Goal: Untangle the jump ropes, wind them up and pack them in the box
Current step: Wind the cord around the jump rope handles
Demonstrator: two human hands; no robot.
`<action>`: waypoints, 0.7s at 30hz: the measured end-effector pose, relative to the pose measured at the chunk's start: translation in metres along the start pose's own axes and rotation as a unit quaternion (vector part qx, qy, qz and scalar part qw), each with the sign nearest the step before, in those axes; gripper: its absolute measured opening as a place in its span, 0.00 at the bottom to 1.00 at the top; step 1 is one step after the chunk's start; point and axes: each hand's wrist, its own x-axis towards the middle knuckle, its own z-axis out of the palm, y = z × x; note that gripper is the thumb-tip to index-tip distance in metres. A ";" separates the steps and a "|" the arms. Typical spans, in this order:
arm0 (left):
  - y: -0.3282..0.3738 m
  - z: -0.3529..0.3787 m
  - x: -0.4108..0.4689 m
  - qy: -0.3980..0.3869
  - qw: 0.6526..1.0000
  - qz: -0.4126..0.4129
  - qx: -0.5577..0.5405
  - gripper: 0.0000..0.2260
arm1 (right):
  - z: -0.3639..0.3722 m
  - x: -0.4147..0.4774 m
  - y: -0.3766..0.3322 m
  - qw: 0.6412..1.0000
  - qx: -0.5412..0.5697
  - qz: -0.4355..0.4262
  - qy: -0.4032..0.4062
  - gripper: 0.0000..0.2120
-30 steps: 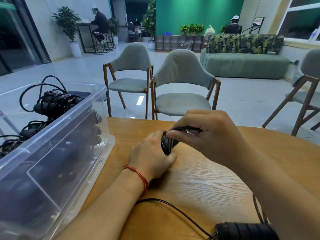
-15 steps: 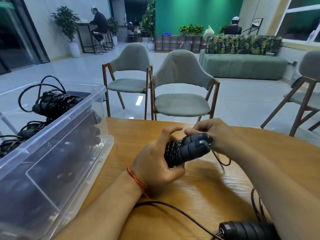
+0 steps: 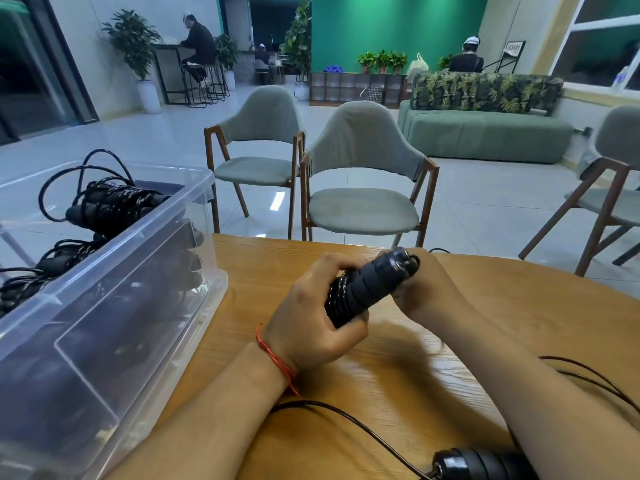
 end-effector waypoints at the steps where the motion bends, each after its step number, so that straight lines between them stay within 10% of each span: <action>1: -0.001 0.001 -0.001 0.020 1.000 -0.013 0.002 0.23 | 0.001 0.000 0.000 1.000 -0.022 -0.003 -0.005 0.16; 10: -0.047 -0.021 0.011 0.356 0.839 -0.392 -0.125 0.17 | 0.005 -0.010 -0.011 0.980 -0.152 -0.130 0.004 0.14; 21: -0.037 -0.006 0.006 0.127 0.950 -0.284 -0.001 0.39 | 0.008 -0.016 -0.026 0.951 -0.079 -0.254 0.157 0.11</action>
